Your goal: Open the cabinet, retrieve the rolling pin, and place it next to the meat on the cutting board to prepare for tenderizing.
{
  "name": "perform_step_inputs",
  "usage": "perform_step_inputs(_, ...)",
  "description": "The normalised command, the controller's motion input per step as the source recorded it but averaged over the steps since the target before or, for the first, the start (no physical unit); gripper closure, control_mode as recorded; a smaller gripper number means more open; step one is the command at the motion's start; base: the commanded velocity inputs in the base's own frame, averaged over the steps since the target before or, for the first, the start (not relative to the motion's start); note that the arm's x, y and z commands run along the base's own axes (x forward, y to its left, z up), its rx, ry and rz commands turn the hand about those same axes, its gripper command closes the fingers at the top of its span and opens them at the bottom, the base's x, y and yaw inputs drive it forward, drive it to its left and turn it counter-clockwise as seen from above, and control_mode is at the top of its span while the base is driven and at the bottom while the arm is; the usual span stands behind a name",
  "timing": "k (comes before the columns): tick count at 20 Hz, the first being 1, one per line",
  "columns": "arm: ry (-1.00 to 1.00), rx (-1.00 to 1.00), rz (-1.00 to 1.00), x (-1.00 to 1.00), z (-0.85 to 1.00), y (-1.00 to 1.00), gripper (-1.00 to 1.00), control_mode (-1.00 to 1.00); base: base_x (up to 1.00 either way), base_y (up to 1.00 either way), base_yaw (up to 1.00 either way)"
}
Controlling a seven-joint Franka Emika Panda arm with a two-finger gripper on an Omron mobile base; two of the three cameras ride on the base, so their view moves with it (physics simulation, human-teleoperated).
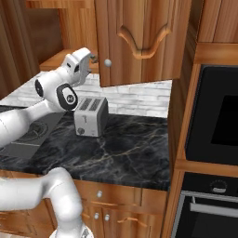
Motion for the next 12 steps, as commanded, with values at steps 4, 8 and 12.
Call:
perform_step_inputs(4, 0.13, 0.00, -0.09, 0.18, 0.00, -0.22, -1.00, -1.00, 0.00, 0.00, 0.00)
perform_step_inputs(8, 0.15, 0.00, -0.08, 0.15, 0.00, -0.26, -1.00, -1.00, 0.00, 0.00, 0.00)
perform_step_inputs(12, 0.16, 0.01, -0.07, 0.03, -0.04, -0.30, -1.00, -1.00, 0.00, 0.00, 0.00)
